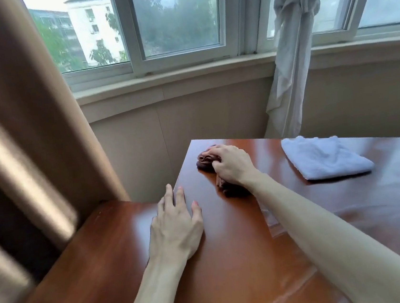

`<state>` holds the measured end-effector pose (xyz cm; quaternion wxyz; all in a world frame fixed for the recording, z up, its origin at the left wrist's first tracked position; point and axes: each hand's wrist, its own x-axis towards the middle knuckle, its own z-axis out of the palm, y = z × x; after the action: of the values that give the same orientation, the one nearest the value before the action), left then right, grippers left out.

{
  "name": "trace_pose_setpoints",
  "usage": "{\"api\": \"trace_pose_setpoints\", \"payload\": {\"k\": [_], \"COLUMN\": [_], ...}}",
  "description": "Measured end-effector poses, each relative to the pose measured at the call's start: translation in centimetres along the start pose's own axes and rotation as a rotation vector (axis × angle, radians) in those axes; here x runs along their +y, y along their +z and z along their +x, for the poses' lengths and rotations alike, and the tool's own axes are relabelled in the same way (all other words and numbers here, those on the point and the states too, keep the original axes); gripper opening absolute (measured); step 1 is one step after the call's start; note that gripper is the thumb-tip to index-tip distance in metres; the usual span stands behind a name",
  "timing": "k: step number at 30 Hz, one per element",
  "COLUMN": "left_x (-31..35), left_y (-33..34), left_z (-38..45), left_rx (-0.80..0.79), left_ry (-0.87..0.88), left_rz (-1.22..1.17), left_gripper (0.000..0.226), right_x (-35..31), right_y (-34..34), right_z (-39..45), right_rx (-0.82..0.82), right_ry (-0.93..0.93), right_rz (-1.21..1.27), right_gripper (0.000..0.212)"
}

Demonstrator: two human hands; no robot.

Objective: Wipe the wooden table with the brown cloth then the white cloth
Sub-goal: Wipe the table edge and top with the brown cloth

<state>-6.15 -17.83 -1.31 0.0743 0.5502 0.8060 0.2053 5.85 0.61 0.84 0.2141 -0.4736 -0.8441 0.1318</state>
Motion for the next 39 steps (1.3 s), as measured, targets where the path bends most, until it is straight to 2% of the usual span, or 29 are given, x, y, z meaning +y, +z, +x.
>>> {"api": "trace_pose_setpoints", "payload": {"k": [6, 9, 12, 15, 19, 22, 27, 30, 34, 39], "left_x": [0.1, 0.1, 0.0, -0.3, -0.6, -0.7, -0.6, -0.4, -0.3, -0.1], "left_y": [-0.2, -0.3, -0.1, 0.3, 0.6, 0.8, 0.9, 0.5, 0.2, 0.0], "left_z": [-0.4, -0.6, -0.6, -0.4, 0.1, 0.4, 0.6, 0.3, 0.3, -0.1], "left_rx": [0.015, 0.023, 0.042, 0.057, 0.063, 0.054, 0.050, 0.028, 0.014, 0.069], "left_ry": [-0.011, -0.019, 0.013, 0.054, 0.068, 0.053, 0.040, 0.039, 0.041, 0.059], "left_rz": [0.005, 0.008, 0.013, 0.002, 0.014, 0.008, 0.001, 0.000, -0.001, 0.006], "left_gripper": [0.048, 0.047, 0.051, 0.053, 0.052, 0.053, 0.055, 0.055, 0.053, 0.049], "right_x": [-3.3, -3.6, -2.5, -0.3, 2.5, 3.6, 4.2, 3.4, 0.8, -2.7], "right_y": [-1.2, -1.6, -1.7, -1.1, -0.3, -0.1, 0.5, 0.5, 0.0, -1.1], "right_z": [-11.7, -13.9, -11.2, -5.7, 2.2, 6.8, 9.0, 5.9, -1.6, -12.2], "right_rx": [-0.044, -0.062, -0.079, -0.024, 0.036, 0.063, 0.051, 0.043, -0.010, -0.079], "right_ry": [-0.130, -0.138, -0.101, -0.017, 0.120, 0.181, 0.189, 0.114, 0.000, -0.133], "right_rz": [0.018, 0.077, 0.079, 0.022, 0.001, 0.026, -0.002, -0.011, 0.020, 0.026], "right_gripper": [0.053, 0.055, 0.055, 0.057, 0.040, 0.049, 0.042, 0.051, 0.051, 0.058]}}
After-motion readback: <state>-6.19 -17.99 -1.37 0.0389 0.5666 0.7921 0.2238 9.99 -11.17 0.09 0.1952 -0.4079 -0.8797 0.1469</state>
